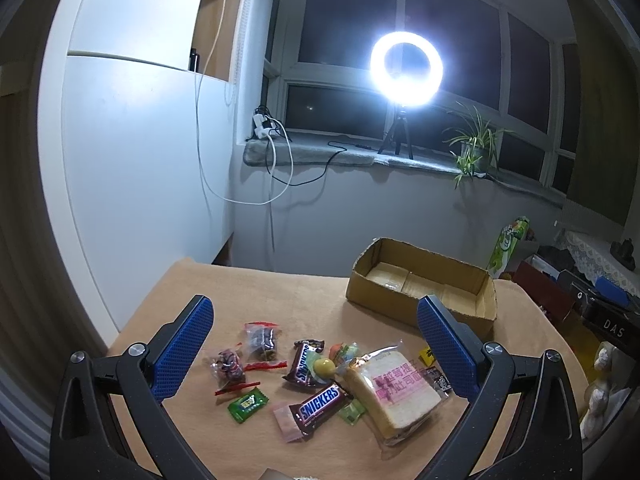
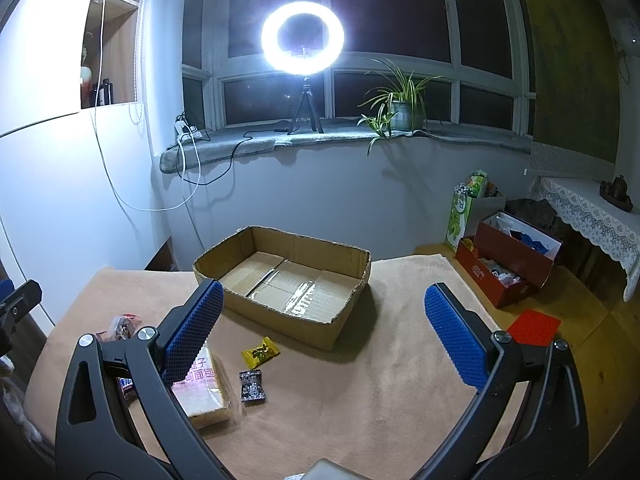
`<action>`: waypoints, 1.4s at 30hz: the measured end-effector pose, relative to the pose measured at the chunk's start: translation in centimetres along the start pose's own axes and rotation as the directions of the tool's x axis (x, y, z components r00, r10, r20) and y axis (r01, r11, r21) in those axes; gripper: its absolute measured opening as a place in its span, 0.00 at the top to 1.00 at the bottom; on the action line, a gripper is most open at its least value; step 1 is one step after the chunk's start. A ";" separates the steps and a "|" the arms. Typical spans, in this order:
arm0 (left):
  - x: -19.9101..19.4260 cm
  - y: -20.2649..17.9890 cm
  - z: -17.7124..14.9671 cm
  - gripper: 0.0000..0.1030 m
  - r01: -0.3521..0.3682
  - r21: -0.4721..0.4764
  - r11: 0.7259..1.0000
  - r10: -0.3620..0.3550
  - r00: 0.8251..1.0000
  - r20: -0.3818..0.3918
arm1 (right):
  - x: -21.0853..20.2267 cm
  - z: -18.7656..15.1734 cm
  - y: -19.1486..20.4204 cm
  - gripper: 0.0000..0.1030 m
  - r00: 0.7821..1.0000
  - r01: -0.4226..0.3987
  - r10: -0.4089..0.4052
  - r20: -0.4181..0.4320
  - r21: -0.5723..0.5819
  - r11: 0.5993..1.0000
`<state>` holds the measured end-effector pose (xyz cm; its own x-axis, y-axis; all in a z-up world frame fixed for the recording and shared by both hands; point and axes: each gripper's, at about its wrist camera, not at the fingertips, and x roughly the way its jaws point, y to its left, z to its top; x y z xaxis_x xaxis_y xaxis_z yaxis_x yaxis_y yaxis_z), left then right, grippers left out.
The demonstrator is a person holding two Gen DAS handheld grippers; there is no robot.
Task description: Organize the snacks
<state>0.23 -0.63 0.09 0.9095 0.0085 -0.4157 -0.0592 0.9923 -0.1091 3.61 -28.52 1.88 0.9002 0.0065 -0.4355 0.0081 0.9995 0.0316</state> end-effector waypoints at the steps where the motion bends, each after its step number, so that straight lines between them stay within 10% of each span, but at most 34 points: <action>1: 0.0 0.0 0.0 0.01 -0.001 0.000 1.000 0.001 1.000 0.001 | 0.0 -0.1 0.0 0.00 1.000 0.001 -0.001 0.001 0.000 1.000; 42: 0.3 -0.3 0.0 0.01 -0.002 0.002 1.000 0.002 1.000 -0.009 | 0.4 -0.6 0.4 0.00 1.000 -0.009 0.009 -0.018 -0.007 1.000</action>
<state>0.50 -0.93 -0.02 0.9055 0.0098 -0.4243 -0.0607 0.9924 -0.1066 3.72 -28.14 1.19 0.8922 0.0164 -0.4513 -0.0036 0.9996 0.0291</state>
